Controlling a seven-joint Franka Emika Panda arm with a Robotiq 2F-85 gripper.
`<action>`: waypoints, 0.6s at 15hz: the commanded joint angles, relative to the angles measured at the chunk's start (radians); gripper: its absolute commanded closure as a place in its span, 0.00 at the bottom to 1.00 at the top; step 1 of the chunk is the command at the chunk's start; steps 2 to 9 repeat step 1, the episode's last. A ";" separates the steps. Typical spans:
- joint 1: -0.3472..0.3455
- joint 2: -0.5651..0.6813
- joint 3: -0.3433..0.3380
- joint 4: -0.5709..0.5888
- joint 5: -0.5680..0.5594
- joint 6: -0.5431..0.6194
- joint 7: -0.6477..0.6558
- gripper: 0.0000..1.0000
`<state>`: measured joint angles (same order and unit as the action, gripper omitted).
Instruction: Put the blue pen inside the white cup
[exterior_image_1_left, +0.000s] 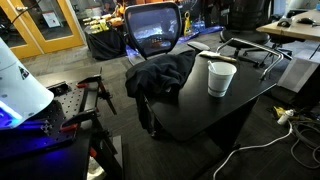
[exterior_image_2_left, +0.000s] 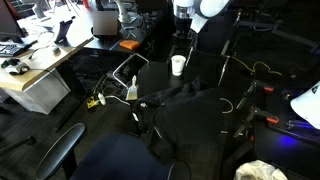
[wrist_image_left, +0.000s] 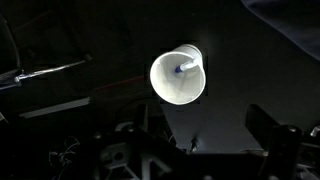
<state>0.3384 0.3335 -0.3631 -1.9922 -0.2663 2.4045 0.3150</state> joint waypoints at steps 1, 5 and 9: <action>-0.086 -0.010 0.091 0.004 -0.043 -0.009 0.027 0.00; -0.086 -0.010 0.091 0.004 -0.043 -0.009 0.027 0.00; -0.086 -0.010 0.091 0.004 -0.043 -0.009 0.027 0.00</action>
